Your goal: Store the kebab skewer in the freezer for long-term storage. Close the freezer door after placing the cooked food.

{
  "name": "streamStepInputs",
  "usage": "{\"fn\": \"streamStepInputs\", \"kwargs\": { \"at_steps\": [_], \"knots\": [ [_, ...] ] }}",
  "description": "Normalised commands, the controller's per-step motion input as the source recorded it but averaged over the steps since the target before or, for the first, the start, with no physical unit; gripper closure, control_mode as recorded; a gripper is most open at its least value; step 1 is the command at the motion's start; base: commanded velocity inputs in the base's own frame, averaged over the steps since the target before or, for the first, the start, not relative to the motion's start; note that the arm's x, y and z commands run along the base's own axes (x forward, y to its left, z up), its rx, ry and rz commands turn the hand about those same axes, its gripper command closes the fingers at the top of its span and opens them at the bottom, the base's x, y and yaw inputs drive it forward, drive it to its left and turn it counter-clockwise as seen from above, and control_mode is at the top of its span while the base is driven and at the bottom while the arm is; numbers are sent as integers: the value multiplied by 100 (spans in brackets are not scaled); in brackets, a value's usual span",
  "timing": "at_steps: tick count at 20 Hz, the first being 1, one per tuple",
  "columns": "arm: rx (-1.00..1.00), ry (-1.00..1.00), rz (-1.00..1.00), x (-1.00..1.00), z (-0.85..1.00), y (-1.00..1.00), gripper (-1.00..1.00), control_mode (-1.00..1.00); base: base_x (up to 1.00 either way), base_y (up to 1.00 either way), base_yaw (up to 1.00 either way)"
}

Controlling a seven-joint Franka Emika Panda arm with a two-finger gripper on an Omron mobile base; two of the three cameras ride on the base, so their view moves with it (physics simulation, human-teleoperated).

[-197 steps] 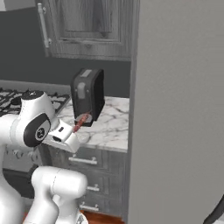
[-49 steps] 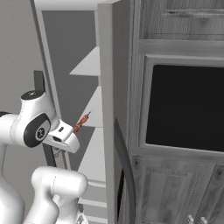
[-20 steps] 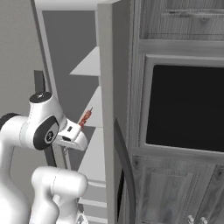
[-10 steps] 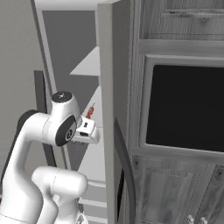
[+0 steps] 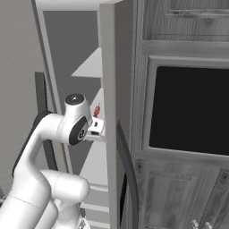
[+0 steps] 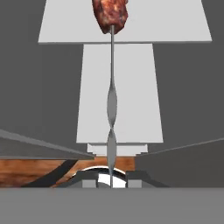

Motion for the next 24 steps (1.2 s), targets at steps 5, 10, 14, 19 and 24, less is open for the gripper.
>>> {"fn": "streamStepInputs", "kwargs": {
  "at_steps": [5,10,14,19,24],
  "knots": [
    [0,0,0,47,-22,-1,100,-100,0,0,0],
    [0,0,0,48,-15,0,100,-100,0,0,0],
    [0,0,0,60,-3,0,100,-100,0,0,0],
    [0,0,0,52,-2,0,100,-100,0,0,0],
    [0,0,0,48,-6,-3,100,-100,0,0,0]
  ]
}}
